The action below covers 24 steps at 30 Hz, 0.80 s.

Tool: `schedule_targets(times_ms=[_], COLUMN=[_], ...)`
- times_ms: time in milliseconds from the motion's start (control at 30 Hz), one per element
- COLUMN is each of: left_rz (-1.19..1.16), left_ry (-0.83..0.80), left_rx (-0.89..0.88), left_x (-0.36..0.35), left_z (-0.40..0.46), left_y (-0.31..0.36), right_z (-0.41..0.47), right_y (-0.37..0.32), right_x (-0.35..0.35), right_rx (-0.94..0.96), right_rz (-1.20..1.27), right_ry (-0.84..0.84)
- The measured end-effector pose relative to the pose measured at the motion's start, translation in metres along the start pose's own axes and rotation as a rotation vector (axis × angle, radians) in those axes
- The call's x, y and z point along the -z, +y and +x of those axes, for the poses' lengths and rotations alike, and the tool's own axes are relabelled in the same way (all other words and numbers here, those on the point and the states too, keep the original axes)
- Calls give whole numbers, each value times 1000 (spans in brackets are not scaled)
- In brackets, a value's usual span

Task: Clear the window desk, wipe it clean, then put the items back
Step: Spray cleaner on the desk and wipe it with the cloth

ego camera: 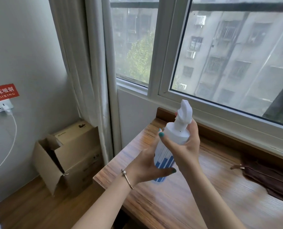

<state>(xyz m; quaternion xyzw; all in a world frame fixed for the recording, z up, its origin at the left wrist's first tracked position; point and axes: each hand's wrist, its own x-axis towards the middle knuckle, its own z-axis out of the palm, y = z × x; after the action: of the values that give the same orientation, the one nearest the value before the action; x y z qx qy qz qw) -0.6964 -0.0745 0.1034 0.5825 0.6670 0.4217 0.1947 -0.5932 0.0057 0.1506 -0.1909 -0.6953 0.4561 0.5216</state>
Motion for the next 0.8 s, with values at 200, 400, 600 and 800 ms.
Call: schedule_targets(times_ms=[200, 400, 600, 800], left_rz=[25, 39, 113, 219], left_ry=[-43, -361, -391, -425], left_rx=[-26, -35, -33, -144], left_x=[-9, 8, 54, 73], left_z=[27, 65, 113, 139], left_y=[-5, -25, -65, -86], right_z=[22, 37, 21, -5], right_y=[19, 41, 39, 21], right_x=[2, 27, 37, 6], right_rx=[7, -10, -70, -126], right_rz=[-10, -46, -186, -267], right_ry=[87, 68, 19, 73])
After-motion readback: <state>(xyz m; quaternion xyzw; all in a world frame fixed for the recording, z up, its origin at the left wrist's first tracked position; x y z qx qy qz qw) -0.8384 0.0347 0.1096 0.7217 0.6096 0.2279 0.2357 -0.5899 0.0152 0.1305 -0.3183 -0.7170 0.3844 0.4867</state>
